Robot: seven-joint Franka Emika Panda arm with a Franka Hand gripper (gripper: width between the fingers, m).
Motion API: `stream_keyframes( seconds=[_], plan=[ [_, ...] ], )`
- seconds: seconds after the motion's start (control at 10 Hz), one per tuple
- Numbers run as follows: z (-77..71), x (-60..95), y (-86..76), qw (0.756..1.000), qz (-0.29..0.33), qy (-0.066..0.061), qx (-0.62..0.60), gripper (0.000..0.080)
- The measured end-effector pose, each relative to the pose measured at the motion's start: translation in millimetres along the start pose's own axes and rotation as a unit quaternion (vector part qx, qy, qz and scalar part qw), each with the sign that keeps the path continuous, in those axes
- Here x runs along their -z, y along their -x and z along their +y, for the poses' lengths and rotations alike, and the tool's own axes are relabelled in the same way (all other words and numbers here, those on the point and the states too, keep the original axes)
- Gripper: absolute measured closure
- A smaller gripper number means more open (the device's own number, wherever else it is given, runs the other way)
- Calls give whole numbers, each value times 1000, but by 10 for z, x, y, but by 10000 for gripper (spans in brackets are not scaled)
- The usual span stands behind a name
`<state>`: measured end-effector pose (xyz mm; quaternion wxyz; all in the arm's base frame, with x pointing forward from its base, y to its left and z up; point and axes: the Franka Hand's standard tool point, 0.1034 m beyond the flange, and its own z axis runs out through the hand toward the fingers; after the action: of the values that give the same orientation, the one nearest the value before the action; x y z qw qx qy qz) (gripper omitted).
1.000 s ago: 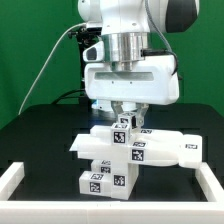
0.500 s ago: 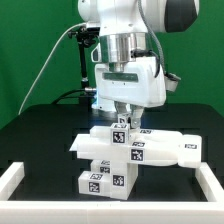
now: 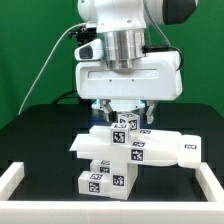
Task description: Assemble chair
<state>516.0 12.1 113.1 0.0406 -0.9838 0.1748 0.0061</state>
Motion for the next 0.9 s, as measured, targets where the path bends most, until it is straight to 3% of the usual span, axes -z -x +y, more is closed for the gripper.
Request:
stream_keyframes(
  seconds=[0.4,0.6,0.7,0.9],
  plan=[
    [23,-15,13,989,-1,4,149,151],
    [38,-10,-34,954,5,6,298,151],
    [31,-8,-41,951,10,6,309,151],
    [40,-14,-38,959,9,7,284,372]
  ],
)
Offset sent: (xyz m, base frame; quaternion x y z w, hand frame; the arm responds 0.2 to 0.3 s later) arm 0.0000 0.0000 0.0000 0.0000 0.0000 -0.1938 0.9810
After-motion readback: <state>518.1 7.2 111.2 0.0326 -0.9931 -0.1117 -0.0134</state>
